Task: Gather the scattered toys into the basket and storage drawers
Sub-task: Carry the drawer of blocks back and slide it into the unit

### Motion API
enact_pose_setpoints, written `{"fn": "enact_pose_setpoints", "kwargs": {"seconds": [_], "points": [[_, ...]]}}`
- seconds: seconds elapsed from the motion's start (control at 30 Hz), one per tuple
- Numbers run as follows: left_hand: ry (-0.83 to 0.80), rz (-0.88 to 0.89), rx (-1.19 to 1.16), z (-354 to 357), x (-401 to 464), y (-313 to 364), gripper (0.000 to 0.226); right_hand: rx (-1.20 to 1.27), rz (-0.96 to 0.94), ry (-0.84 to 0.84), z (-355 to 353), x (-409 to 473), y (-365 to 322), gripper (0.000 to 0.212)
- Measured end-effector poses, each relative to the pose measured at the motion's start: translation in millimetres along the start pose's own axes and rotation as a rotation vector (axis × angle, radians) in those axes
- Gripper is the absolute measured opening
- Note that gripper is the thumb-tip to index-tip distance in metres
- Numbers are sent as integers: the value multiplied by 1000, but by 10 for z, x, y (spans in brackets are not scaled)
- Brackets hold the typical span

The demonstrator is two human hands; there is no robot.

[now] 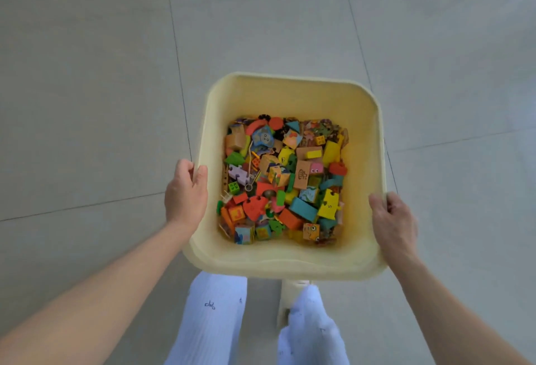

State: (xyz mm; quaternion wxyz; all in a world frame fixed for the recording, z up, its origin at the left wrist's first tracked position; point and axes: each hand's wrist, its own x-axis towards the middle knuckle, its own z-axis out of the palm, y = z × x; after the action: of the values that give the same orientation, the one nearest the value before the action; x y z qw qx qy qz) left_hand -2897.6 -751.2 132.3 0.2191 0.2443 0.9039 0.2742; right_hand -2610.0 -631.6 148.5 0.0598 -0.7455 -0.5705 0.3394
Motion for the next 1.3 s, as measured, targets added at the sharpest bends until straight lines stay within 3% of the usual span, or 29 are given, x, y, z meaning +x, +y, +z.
{"fn": "enact_pose_setpoints", "kwargs": {"seconds": [0.2, 0.3, 0.6, 0.93, 1.3], "points": [[198, -52, -79, -941, -639, 92, 20, 83, -227, -104, -491, -551, -582, 35], [358, -145, -145, -1431, -1183, 53, 17, 85, -381, -233, -699, -890, -833, 31], [704, -489, -242, -2252, -3017, -504, 19, -168, -760, -428, -707, -1995, -1219, 30], [980, -760, -256, -2544, -5302, -1487, 22, -297, -1045, -691, -307, -3817, -612, 27], [1242, -1176, -235, -2535, -8188, -2251, 25, -535, -1332, -1010, 63, -6180, 661, 28]]}}
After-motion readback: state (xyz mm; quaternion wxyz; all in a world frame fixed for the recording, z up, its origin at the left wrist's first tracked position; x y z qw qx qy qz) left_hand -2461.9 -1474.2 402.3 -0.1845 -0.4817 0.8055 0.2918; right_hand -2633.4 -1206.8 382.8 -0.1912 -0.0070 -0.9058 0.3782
